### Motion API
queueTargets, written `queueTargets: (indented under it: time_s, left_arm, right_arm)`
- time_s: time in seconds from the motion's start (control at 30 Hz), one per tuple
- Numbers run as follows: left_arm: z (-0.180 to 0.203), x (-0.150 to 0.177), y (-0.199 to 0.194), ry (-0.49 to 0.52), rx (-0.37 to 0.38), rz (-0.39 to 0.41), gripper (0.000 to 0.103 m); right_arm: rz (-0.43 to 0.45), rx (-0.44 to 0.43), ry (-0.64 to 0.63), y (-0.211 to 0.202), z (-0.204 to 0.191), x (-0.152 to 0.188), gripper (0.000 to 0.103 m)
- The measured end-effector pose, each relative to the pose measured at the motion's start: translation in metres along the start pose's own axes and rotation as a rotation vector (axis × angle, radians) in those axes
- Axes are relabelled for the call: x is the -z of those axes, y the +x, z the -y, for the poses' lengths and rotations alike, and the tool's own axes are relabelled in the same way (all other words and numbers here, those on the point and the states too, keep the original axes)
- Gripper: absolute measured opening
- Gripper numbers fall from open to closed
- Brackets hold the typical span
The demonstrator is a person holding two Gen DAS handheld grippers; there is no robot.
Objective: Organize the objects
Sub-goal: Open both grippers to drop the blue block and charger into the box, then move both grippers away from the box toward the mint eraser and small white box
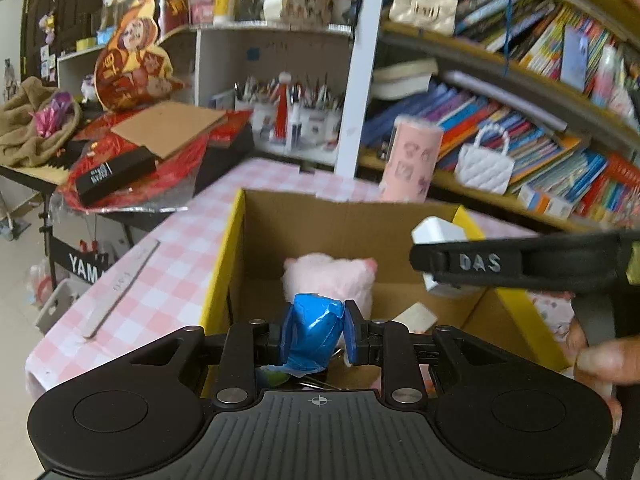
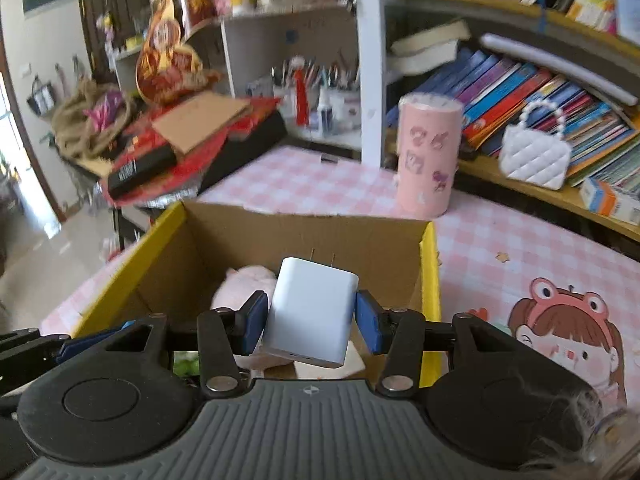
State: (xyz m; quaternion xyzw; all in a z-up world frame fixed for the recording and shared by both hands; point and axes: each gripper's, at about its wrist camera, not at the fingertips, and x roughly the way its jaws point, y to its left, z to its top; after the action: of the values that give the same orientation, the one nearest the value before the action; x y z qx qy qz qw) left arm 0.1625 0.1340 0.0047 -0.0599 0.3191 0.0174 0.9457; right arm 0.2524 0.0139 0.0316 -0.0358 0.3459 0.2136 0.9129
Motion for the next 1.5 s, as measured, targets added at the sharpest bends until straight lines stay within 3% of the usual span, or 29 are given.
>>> queueTargets:
  time_s: [0.23, 0.43, 0.53, 0.6, 0.67, 0.7, 0.97, 1.1, 1.3, 1.5]
  left_arm:
    - [0.006, 0.001, 0.029, 0.021, -0.018, -0.066, 0.024]
    - [0.004, 0.000, 0.038, 0.009, -0.020, -0.082, 0.025]
    - [0.006, -0.001, 0.038, 0.017, -0.023, -0.080, 0.030]
    - [0.006, -0.002, 0.034, 0.017, -0.020, -0.066, 0.045]
    - [0.006, -0.003, 0.026, 0.019, 0.010, -0.035, 0.057]
    - [0.008, -0.004, 0.021, 0.026, 0.010, -0.014, 0.066]
    - [0.002, -0.009, -0.028, 0.007, 0.009, 0.113, 0.079]
    - [-0.006, -0.004, -0.054, -0.008, -0.001, 0.146, 0.081]
    - [-0.023, 0.017, -0.087, -0.029, -0.029, 0.153, 0.081]
    - [-0.037, 0.045, -0.117, -0.064, -0.070, 0.131, 0.082]
  right_arm:
    - [-0.119, -0.005, -0.034, 0.040, 0.008, -0.006, 0.046]
    - [-0.129, 0.013, -0.060, 0.048, 0.009, -0.009, 0.046]
    - [-0.127, 0.021, -0.064, 0.049, 0.007, -0.009, 0.047]
    - [-0.109, 0.015, -0.048, 0.047, 0.009, -0.009, 0.050]
    - [-0.072, 0.012, -0.021, 0.039, 0.010, -0.012, 0.064]
    - [-0.049, 0.012, -0.008, 0.032, 0.011, -0.013, 0.064]
    - [0.142, 0.060, 0.055, -0.037, 0.005, -0.012, 0.064]
    - [0.206, 0.081, 0.076, -0.069, 0.001, 0.003, 0.064]
    - [0.233, 0.122, 0.099, -0.106, -0.007, 0.037, 0.062]
    - [0.192, 0.137, 0.109, -0.126, -0.025, 0.086, 0.062]
